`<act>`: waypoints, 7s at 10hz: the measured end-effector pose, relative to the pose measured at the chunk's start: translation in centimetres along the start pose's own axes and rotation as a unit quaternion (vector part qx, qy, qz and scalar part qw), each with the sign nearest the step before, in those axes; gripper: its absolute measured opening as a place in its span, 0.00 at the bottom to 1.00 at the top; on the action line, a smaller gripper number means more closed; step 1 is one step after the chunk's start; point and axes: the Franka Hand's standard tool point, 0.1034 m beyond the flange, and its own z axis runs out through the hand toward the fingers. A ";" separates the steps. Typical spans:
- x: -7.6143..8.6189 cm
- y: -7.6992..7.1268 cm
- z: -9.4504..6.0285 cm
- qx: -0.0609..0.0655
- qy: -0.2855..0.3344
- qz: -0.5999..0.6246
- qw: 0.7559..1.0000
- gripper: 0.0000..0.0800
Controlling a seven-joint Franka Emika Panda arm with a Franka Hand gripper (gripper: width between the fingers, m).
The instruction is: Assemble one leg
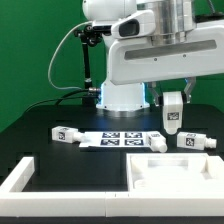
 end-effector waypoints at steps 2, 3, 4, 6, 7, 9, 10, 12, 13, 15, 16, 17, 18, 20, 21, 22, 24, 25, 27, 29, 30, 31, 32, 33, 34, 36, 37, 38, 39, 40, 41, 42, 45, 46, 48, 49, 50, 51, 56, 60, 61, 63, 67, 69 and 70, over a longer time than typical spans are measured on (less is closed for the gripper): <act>0.6 0.1 0.1 -0.004 0.078 -0.003 0.997 0.36; 1.0 0.0 0.2 -0.010 0.110 -0.013 0.994 0.36; 1.6 -0.6 0.6 -0.018 0.155 -0.035 0.987 0.36; 3.2 -2.2 0.9 -0.016 0.206 -0.048 0.977 0.36; 4.4 -3.4 1.0 -0.013 0.244 -0.055 0.968 0.36; 5.0 -3.5 1.3 -0.016 0.317 -0.069 0.946 0.36; 4.8 -3.5 1.5 -0.017 0.314 -0.070 0.947 0.36; 4.8 -3.5 1.6 -0.019 0.313 -0.074 0.947 0.36; 4.6 -3.7 2.0 -0.019 0.303 -0.075 0.950 0.36; 5.6 -4.2 2.3 -0.016 0.295 -0.066 0.953 0.36; 5.6 -4.3 2.8 -0.016 0.293 -0.067 0.954 0.36; 5.5 -4.4 3.3 -0.015 0.289 -0.067 0.955 0.36; 5.2 -4.9 4.0 -0.014 0.286 -0.069 0.955 0.36; 4.3 -5.8 5.2 -0.012 0.284 -0.069 0.956 0.36; 4.3 -5.7 5.2 -0.011 0.284 -0.066 0.957 0.36; 4.3 -5.6 5.3 -0.012 0.287 -0.067 0.956 0.36; 4.5 -6.0 5.4 -0.011 0.288 -0.068 0.955 0.36; 4.6 -5.9 5.4 -0.011 0.289 -0.067 0.955 0.36; 4.7 -5.9 5.6 -0.011 0.288 -0.068 0.955 0.36; 4.7 -5.8 5.8 -0.012 0.288 -0.068 0.955 0.36; 4.7 -5.7 5.9 -0.013 0.287 -0.068 0.956 0.36; 4.6 -5.8 6.2 -0.012 0.285 -0.068 0.956 0.36; 4.5 -5.9 6.5 -0.012 0.283 -0.068 0.957 0.36; 4.5 -5.8 6.7 -0.013 0.285 -0.068 0.956 0.36; 4.6 -5.8 6.8 -0.013 0.287 -0.068 0.956 0.36; 4.7 -5.7 6.8 -0.015 0.299 -0.071 0.951 0.36; 4.7 -5.7 6.8 -0.015 0.299 -0.071 0.952 0.36; 4.7 -5.7 6.8 -0.015 0.299 -0.071 0.952 0.36; 4.7 -5.7 6.8 -0.015 0.299 -0.071 0.952 0.36; 4.7 -5.7 6.8 -0.015 0.299 -0.071 0.952 0.62; 4.6 -5.7 7.0 -0.015 0.286 -0.071 0.955 0.62; 4.7 -5.8 7.0 -0.014 0.285 -0.070 0.956 0.78; 5.7 -6.8 6.3 -0.002 0.171 -0.041 0.984 0.81; 5.8 -6.1 6.4 -0.002 0.118 -0.031 0.993 0.81; 5.8 -6.6 6.6 0.003 0.046 -0.005 0.999 0.81; 5.4 -6.6 6.8 0.000 0.015 -0.001 1.000 0.81; 5.6 -6.6 6.8 0.001 0.016 0.014 1.000 0.78; 5.6 -6.6 6.8 0.001 0.017 0.017 1.000 0.78; 5.7 -6.2 6.9 0.005 0.015 0.164 0.986 0.38; 6.1 -5.9 7.1 0.032 0.025 0.454 0.890 0.36; 6.1 -5.9 7.1 0.044 0.020 0.519 0.853 0.36; 6.2 -5.9 7.1 0.050 0.016 0.559 0.828 0.36; 6.5 -6.0 7.1 0.031 0.046 0.331 0.942 0.76; 6.0 -6.4 6.7 0.035 0.069 0.282 0.956 0.80; 5.7 -6.1 6.9 0.027 0.067 0.227 0.971 0.81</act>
Offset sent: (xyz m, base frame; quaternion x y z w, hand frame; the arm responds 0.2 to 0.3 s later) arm 0.0106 -0.0073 -0.0104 -0.0988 0.2090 -0.1069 0.9670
